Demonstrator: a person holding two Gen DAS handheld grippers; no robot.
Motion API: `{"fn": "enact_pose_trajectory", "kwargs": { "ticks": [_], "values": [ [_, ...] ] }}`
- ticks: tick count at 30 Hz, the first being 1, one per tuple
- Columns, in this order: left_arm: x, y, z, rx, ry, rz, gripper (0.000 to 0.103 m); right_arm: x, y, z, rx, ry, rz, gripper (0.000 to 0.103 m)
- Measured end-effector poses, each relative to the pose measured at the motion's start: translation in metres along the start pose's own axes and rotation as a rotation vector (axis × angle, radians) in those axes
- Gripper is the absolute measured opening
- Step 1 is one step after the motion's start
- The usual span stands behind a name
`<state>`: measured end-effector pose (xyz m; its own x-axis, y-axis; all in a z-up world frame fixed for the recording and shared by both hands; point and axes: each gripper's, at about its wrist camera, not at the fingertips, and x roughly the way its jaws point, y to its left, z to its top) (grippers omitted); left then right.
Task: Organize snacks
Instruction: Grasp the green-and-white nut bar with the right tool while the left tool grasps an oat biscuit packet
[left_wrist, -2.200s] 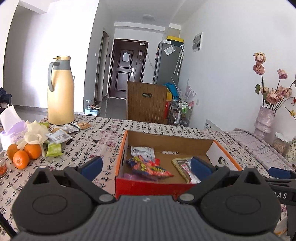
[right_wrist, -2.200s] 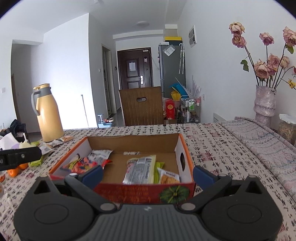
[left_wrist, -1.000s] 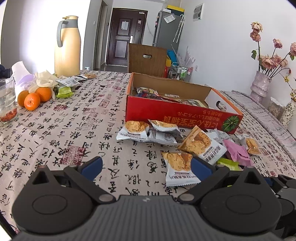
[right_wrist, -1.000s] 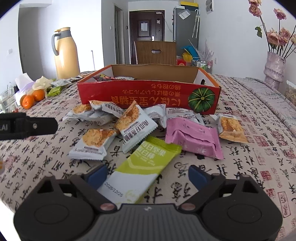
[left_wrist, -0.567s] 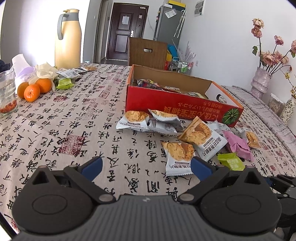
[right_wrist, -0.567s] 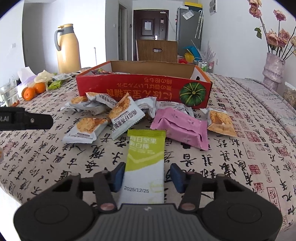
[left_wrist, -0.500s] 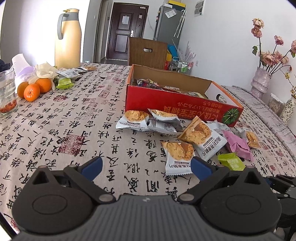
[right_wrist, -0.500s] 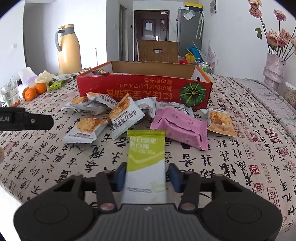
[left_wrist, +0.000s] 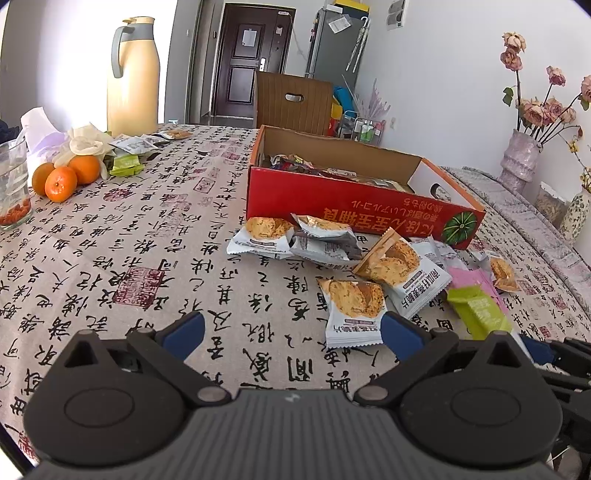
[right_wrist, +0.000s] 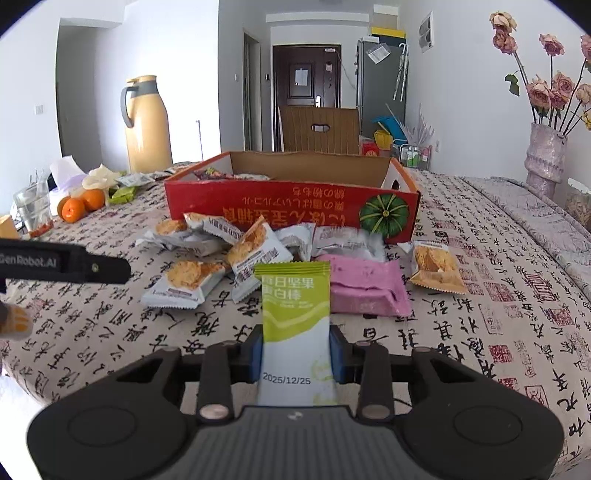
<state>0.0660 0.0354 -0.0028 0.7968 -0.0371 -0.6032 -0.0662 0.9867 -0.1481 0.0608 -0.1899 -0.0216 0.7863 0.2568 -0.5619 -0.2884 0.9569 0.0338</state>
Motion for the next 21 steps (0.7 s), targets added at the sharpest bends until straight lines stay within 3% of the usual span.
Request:
{"fn": "enact_pose_trajectory", "kwargs": {
  "ticks": [14, 21],
  "values": [
    [0.03, -0.026, 0.008, 0.036, 0.043, -0.009, 0.103, 0.001, -0.03, 0.016, 0.047, -0.074, -0.059, 0.034],
    [0.059, -0.046, 0.013, 0.063, 0.094, 0.034, 0.103, 0.008, -0.05, 0.023, 0.078, -0.095, -0.089, 0.034]
  ]
}}
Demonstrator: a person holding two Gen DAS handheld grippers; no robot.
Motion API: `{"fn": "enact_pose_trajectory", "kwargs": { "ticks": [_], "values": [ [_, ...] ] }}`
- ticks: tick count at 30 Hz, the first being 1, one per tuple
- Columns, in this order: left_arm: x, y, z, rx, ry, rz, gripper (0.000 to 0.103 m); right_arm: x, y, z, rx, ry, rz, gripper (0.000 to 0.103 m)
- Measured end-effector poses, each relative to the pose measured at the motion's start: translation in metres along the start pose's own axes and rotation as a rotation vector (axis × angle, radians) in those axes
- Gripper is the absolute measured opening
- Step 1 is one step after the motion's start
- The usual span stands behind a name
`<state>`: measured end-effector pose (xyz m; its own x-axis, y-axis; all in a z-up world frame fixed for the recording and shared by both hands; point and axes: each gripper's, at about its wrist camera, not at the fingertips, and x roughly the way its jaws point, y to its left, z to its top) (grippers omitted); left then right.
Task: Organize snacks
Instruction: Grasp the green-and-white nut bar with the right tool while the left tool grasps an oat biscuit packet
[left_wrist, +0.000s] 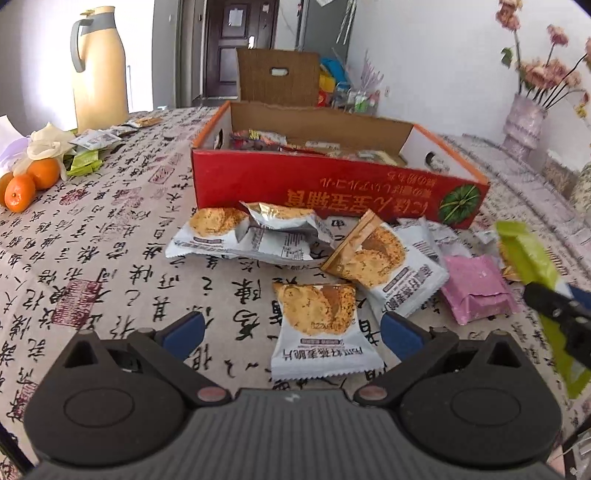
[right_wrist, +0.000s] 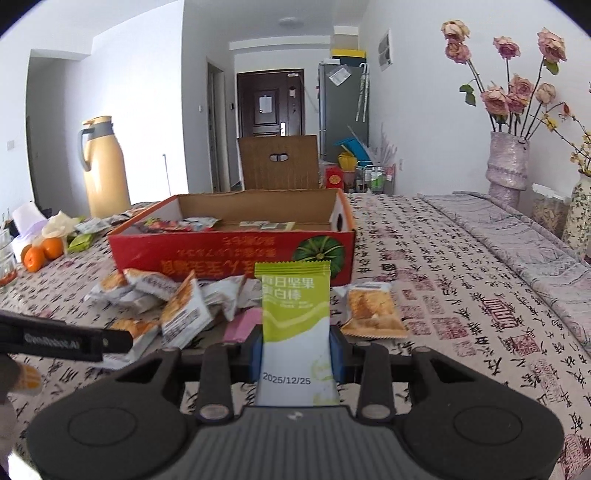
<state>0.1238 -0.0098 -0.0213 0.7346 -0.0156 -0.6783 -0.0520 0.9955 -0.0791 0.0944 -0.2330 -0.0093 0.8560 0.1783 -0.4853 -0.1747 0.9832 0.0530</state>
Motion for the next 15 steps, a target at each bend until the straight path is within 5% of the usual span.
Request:
{"fn": "enact_pose_trajectory", "kwargs": {
  "ticks": [6, 15],
  "values": [
    [0.017, -0.006, 0.004, -0.018, 0.025, 0.026, 0.102, 0.009, -0.011, 0.003, 0.017, -0.001, -0.01, 0.034],
    [0.026, -0.019, 0.006, 0.02, 0.031, 0.073, 0.087, 0.019, -0.017, 0.005, 0.031, 0.003, -0.002, 0.035]
  ]
}}
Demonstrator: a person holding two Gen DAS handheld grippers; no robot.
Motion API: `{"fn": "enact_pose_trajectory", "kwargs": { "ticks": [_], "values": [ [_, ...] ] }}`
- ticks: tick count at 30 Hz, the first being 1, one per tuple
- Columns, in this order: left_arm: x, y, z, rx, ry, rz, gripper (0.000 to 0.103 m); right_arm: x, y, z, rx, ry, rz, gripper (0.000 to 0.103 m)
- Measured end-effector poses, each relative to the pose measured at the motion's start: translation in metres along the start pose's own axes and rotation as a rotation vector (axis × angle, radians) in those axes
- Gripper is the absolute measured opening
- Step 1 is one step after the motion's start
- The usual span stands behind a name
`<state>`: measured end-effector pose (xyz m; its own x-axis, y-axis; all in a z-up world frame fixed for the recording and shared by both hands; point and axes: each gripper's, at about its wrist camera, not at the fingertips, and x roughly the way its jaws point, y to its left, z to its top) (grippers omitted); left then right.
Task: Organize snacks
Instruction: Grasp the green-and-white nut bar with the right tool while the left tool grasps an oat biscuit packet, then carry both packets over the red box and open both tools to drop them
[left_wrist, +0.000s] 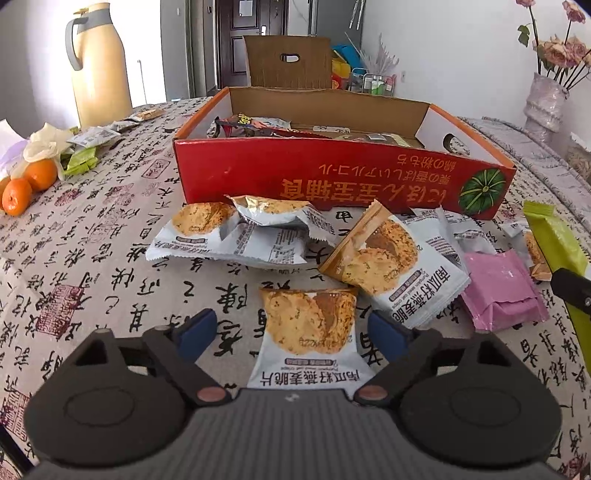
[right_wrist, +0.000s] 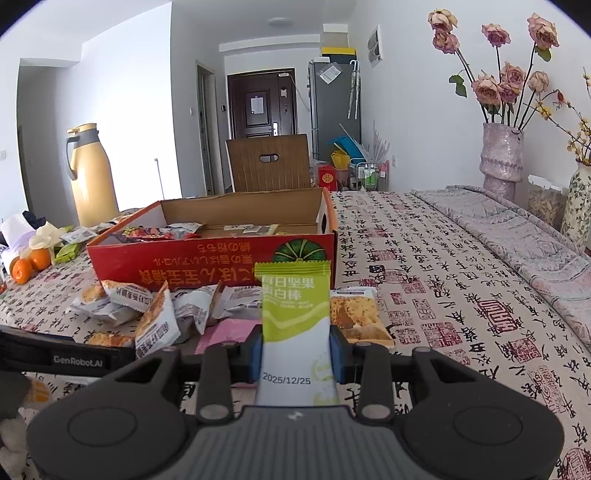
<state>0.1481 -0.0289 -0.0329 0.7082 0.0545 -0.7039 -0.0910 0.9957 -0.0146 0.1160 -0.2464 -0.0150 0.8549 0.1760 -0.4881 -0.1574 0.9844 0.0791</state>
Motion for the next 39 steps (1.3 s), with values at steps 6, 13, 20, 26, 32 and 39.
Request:
{"fn": "enact_pose_trajectory", "kwargs": {
  "ticks": [6, 13, 20, 26, 32, 39],
  "values": [
    [0.0, -0.005, -0.002, 0.024, -0.017, 0.018, 0.078, 0.002, -0.001, -0.001, 0.004, 0.006, 0.005, 0.034],
    [-0.007, -0.006, -0.006, 0.032, -0.052, -0.003, 0.044, 0.0, 0.0, -0.001, 0.003, 0.003, 0.005, 0.035],
    [-0.019, -0.003, -0.01, 0.047, -0.062, -0.049, 0.042, -0.004, 0.003, 0.0, -0.002, -0.006, 0.005, 0.035],
    [-0.037, -0.005, -0.008, 0.052, -0.106, -0.081, 0.042, -0.008, 0.007, 0.004, -0.007, -0.02, 0.008, 0.035],
    [-0.055, -0.006, 0.003, 0.054, -0.161, -0.104, 0.042, -0.011, 0.012, 0.013, -0.011, -0.043, 0.012, 0.035],
    [-0.07, -0.007, 0.022, 0.057, -0.218, -0.121, 0.042, -0.01, 0.017, 0.026, -0.014, -0.071, 0.02, 0.035]
  ]
}}
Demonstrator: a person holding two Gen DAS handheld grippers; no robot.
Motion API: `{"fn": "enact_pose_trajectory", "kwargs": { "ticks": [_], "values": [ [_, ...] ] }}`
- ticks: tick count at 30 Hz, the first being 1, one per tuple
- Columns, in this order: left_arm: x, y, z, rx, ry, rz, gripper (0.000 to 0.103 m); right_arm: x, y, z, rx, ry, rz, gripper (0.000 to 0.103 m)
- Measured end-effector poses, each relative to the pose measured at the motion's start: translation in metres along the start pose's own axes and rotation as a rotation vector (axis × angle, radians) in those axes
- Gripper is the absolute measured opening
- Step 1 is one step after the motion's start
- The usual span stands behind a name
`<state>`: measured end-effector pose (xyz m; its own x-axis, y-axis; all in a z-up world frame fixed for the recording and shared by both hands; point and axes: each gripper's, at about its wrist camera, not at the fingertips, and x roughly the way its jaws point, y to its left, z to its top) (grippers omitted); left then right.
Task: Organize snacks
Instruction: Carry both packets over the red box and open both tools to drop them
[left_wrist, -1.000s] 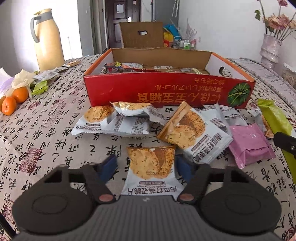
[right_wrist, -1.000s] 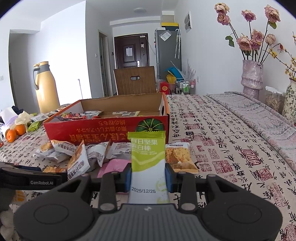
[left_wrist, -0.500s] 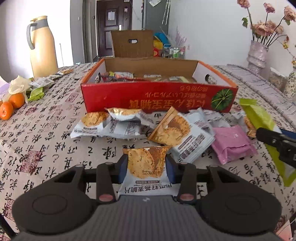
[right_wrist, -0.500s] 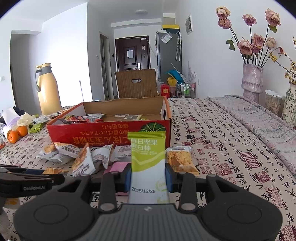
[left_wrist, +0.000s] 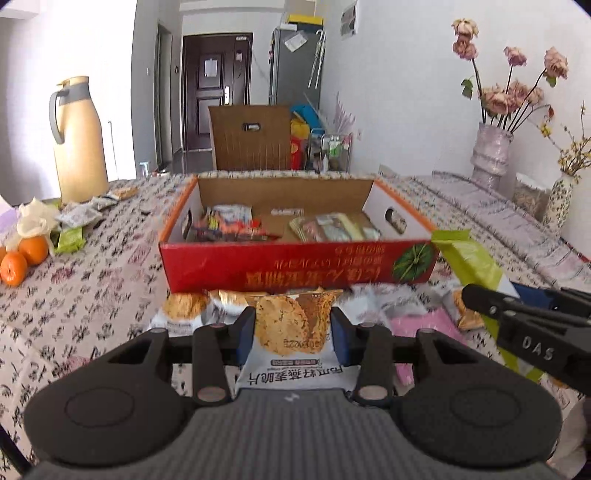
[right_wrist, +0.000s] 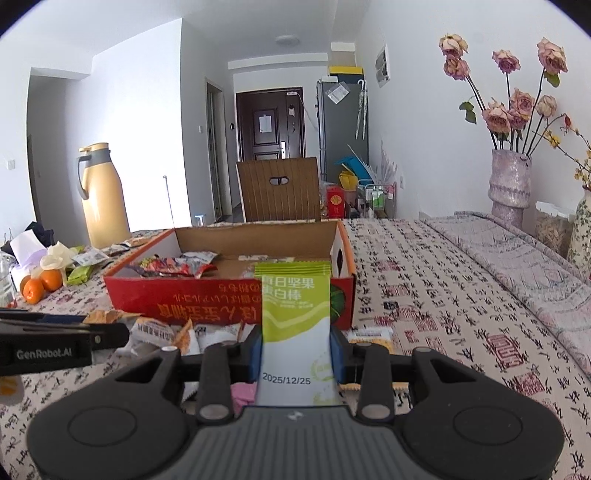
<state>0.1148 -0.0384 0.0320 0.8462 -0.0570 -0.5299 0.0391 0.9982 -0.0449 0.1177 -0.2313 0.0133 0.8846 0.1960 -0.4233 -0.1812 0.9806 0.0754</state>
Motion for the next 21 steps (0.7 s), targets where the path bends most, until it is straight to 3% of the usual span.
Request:
{"fn": "enact_pose_trajectory", "kwargs": {
  "ticks": [21],
  "values": [
    [0.036, -0.006, 0.072, 0.022, -0.096, -0.016, 0.042, 0.053, 0.007, 0.063, 0.0, -0.077, 0.01, 0.035]
  ]
}}
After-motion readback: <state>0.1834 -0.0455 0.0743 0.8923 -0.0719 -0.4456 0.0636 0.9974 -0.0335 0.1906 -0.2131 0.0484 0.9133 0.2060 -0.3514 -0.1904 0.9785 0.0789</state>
